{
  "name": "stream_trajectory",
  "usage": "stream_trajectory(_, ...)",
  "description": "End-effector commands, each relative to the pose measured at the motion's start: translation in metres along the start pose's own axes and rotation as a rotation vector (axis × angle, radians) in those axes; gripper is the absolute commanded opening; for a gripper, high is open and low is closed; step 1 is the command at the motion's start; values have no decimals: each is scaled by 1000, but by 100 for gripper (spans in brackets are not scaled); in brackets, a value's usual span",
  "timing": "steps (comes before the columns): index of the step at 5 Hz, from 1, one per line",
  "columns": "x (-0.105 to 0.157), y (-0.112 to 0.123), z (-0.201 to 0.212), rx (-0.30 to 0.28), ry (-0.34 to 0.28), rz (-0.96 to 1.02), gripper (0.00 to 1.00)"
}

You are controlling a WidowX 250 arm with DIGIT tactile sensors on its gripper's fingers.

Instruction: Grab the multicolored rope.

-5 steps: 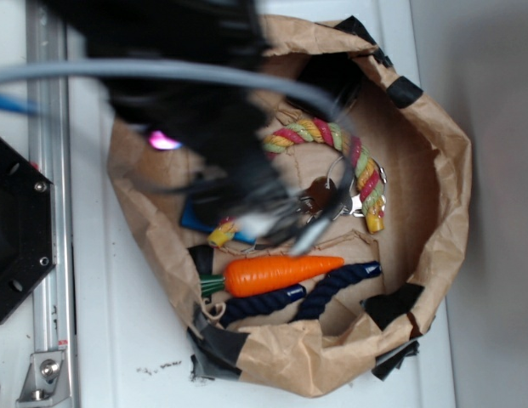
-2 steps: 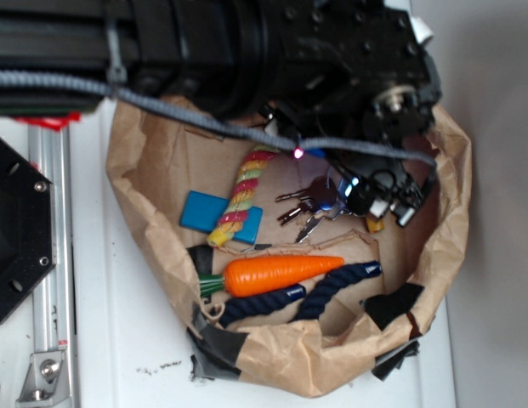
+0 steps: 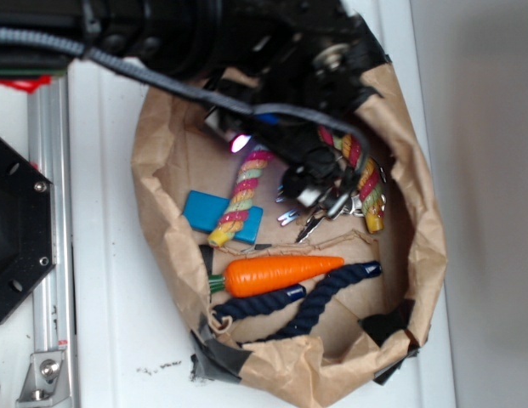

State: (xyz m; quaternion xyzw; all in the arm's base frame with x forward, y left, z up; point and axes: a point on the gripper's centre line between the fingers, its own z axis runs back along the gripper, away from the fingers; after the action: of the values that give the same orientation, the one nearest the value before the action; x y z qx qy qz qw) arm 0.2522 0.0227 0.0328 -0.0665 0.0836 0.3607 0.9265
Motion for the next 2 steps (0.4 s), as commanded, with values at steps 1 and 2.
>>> stream_trajectory(1,-10,-13,-39,-72,60,-84,100)
stream_trajectory(2,-12,-20,-50,-63,56,-114,0)
